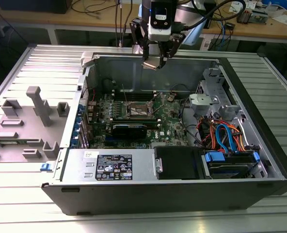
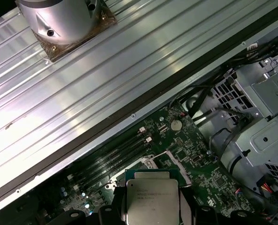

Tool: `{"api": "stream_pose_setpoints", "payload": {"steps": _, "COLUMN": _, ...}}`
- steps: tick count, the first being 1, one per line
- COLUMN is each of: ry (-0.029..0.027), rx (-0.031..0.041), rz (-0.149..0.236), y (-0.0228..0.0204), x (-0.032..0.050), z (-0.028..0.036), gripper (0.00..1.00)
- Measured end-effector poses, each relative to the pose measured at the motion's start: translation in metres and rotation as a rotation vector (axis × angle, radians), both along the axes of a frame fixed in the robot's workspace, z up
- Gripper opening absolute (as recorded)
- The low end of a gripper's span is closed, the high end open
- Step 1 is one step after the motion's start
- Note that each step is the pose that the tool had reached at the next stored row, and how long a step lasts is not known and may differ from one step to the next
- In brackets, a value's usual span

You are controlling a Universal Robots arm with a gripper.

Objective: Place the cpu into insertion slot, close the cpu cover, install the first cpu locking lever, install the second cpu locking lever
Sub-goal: 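Place the cpu into insertion slot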

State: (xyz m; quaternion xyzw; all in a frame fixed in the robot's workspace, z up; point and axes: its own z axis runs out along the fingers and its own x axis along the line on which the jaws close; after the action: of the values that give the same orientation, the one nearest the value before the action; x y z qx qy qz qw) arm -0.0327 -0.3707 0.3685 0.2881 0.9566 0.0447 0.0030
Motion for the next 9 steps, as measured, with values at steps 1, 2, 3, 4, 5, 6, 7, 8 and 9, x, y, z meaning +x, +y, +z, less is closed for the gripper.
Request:
{"api": "stream_pose_setpoints", "payload": {"steps": 1, "ry": 0.0000, "rx": 0.0000, "rz": 0.000, "y": 0.0000, "x": 0.0000, "z": 0.0000, "gripper": 0.54}}
{"api": "stream_pose_setpoints", "payload": {"steps": 2, "ry": 0.0000, "rx": 0.0000, "rz": 0.000, "y": 0.0000, "x": 0.0000, "z": 0.0000, "gripper": 0.54}}
{"api": "stream_pose_setpoints", "payload": {"steps": 3, "ry": 0.0000, "rx": 0.0000, "rz": 0.000, "y": 0.0000, "x": 0.0000, "z": 0.0000, "gripper": 0.54}}
{"api": "stream_pose_setpoints", "payload": {"steps": 4, "ry": 0.0000, "rx": 0.0000, "rz": 0.000, "y": 0.0000, "x": 0.0000, "z": 0.0000, "gripper": 0.54}}
{"api": "stream_pose_setpoints", "payload": {"steps": 5, "ry": 0.0000, "rx": 0.0000, "rz": 0.000, "y": 0.0000, "x": 0.0000, "z": 0.0000, "gripper": 0.54}}
{"api": "stream_pose_setpoints", "payload": {"steps": 6, "ry": 0.0000, "rx": 0.0000, "rz": -0.003, "y": 0.0000, "x": 0.0000, "z": 0.0000, "gripper": 0.54}}
{"api": "stream_pose_setpoints", "payload": {"steps": 7, "ry": 0.0000, "rx": 0.0001, "rz": -0.007, "y": 0.0000, "x": 0.0000, "z": 0.0000, "gripper": 0.54}}
{"api": "stream_pose_setpoints", "payload": {"steps": 8, "ry": 0.0001, "rx": 0.0000, "rz": -0.014, "y": 0.0000, "x": 0.0000, "z": 0.0000, "gripper": 0.54}}
{"api": "stream_pose_setpoints", "payload": {"steps": 9, "ry": 0.0000, "rx": 0.0000, "rz": -0.019, "y": 0.0000, "x": 0.0000, "z": 0.0000, "gripper": 0.54}}
